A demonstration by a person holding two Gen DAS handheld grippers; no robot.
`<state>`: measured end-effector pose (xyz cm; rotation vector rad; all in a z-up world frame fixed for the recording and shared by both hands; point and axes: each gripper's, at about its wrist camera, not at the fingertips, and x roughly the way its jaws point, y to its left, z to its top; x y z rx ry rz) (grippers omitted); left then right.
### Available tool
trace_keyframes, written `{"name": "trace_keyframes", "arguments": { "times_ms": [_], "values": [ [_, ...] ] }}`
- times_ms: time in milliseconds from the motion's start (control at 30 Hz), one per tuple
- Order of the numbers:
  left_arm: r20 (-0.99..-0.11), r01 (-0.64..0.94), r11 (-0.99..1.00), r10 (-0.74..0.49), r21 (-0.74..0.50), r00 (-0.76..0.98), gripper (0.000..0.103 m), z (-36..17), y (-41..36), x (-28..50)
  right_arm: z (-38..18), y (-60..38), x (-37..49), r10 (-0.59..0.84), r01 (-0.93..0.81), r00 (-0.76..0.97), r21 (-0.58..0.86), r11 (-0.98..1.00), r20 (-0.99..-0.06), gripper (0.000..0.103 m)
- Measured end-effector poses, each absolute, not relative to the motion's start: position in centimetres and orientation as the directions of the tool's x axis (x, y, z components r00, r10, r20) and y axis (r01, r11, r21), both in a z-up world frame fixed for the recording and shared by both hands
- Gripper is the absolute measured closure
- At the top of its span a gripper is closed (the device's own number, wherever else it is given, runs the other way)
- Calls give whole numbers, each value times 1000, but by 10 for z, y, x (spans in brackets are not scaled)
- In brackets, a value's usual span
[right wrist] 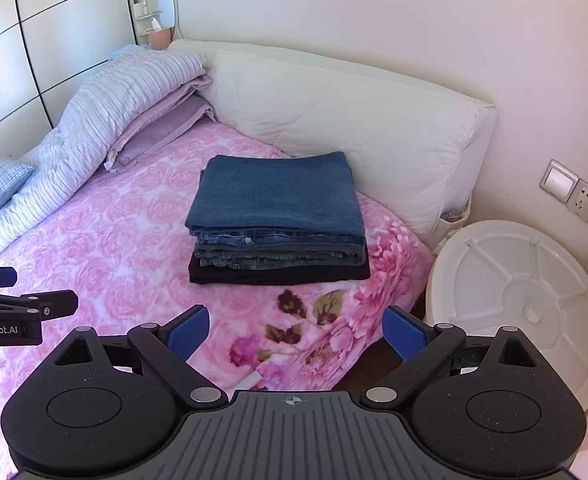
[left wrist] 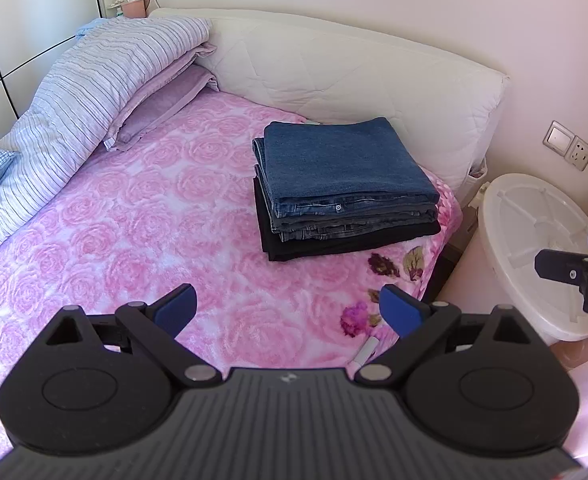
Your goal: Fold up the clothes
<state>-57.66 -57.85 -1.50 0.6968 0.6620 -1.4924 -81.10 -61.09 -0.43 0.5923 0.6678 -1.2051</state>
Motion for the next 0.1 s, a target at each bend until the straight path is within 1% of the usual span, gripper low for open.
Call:
{"name": "trace_keyframes", "arguments": {
  "times_ms": [100],
  "values": [
    [-759, 999, -40, -650, 2, -25, 7, -15, -578, -577, -5, -609, -809, -638, 965, 210, 51, 258, -741, 7]
  ]
}}
